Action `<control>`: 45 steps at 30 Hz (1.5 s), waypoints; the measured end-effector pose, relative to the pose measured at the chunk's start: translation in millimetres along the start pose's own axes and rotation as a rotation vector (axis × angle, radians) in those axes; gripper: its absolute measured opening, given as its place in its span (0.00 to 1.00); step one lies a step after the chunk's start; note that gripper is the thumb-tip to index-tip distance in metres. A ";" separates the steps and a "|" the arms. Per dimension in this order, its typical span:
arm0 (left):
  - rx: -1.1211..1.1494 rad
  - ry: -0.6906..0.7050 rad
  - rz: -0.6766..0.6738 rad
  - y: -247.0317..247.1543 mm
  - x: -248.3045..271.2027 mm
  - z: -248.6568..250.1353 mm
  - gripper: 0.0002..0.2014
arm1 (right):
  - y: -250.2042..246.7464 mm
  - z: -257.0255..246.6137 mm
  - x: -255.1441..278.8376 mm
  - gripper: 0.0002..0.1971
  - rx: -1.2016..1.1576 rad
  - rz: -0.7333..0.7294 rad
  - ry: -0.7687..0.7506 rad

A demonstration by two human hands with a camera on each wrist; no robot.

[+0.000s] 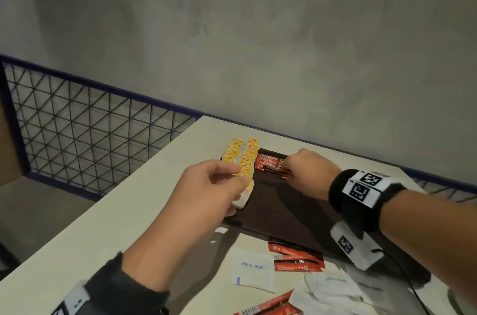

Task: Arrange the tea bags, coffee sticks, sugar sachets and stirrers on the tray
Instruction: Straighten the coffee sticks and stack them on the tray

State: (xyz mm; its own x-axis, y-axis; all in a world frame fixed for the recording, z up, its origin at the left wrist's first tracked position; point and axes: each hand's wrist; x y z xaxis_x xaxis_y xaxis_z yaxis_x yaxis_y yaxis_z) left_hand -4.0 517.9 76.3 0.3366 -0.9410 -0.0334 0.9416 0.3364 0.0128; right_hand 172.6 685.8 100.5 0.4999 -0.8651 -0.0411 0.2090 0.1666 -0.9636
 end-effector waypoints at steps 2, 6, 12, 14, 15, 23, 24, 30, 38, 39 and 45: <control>-0.021 0.030 0.027 -3.3 -2.3 0.2 0.09 | 8.9 -1.2 -10.7 0.13 -0.036 -0.032 0.013; -0.043 0.095 0.097 -5.4 -6.4 0.2 0.12 | 18.3 -5.5 -24.3 0.13 -0.124 -0.039 0.035; -0.006 0.126 0.121 -4.2 -6.7 1.3 0.13 | 22.2 -11.6 -35.4 0.19 -0.223 -0.172 0.067; 0.001 0.143 0.127 -5.1 -5.4 1.8 0.13 | 20.3 -10.1 -38.6 0.23 -0.258 -0.199 0.093; 0.008 0.149 0.132 -5.7 -4.9 2.6 0.13 | 19.3 -9.1 -39.5 0.24 -0.267 -0.203 0.094; 0.031 0.151 0.147 -6.9 -3.0 6.9 0.10 | 21.4 -3.3 -36.0 0.09 -0.334 -0.221 0.059; 0.033 0.152 0.149 -6.7 -2.9 6.9 0.10 | 21.2 -1.4 -36.3 0.08 -0.341 -0.213 0.069; 0.040 0.155 0.153 -6.5 -5.3 5.4 0.10 | 22.4 7.2 -34.6 0.11 -0.315 -0.208 0.060; 0.026 0.169 0.147 -5.3 -7.9 0.0 0.11 | 24.4 11.1 -39.1 0.16 -0.316 -0.189 0.036; 0.023 0.169 0.148 -5.0 -7.7 -0.3 0.11 | 24.7 10.9 -39.1 0.17 -0.319 -0.185 0.032; 0.028 0.158 0.170 -5.3 -8.4 0.4 0.10 | 28.6 15.5 -43.0 0.19 -0.374 -0.107 0.081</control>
State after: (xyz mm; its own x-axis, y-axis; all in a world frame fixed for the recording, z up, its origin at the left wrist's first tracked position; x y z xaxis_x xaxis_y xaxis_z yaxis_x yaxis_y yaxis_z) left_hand -11.8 524.0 76.9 0.4888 -0.8526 -0.1847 0.8715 0.4868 0.0591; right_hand 170.1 735.2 78.8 0.4208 -0.9053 0.0583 -0.0717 -0.0973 -0.9927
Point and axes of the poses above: each hand's wrist, its own x-axis away from the middle knuckle, its own y-axis out of the palm, z = x × y, and after that the axes turned 4 degrees about -x, right-handed
